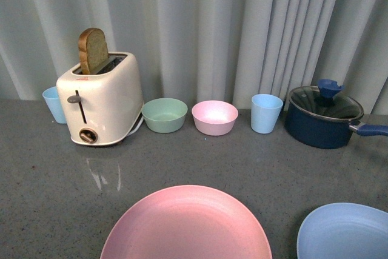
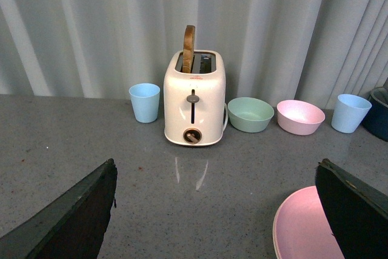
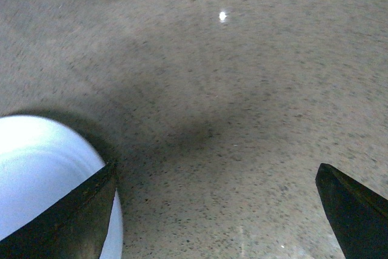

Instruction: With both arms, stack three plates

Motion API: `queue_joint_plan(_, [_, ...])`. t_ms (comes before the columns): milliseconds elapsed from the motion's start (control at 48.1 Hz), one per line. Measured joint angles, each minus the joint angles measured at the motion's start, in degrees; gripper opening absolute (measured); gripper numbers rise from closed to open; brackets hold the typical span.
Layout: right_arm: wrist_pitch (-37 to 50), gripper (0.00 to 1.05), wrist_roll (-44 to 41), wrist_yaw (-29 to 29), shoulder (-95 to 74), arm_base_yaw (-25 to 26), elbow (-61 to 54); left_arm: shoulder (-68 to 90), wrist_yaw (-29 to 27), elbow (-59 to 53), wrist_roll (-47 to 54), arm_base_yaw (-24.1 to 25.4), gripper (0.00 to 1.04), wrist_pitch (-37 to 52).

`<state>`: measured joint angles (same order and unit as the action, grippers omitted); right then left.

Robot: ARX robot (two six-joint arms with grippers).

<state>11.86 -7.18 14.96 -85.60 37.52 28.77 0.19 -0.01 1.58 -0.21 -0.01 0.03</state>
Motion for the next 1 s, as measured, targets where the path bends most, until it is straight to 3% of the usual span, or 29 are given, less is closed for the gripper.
queue_joint_plan(166, [1.66, 0.97, -5.46, -1.55, -2.86, -8.28, -0.48, 0.00, 0.00, 0.00, 0.00, 0.00, 0.98, 0.00])
queue_joint_plan(332, [3.26, 0.97, -5.07, -0.28, -5.75, -12.52, -2.36, 0.00, -0.02, 0.00, 0.00, 0.00, 0.98, 0.00])
queue_joint_plan(644, [6.16, 0.97, -2.54, 0.63, -9.70, -12.98, -3.72, 0.00, 0.00, 0.00, 0.00, 0.00, 0.98, 0.00])
queue_joint_plan(997, [5.18, 0.97, -6.88, 2.45, -11.63, -9.90, -3.54, 0.00, -0.02, 0.00, 0.00, 0.00, 0.98, 0.00])
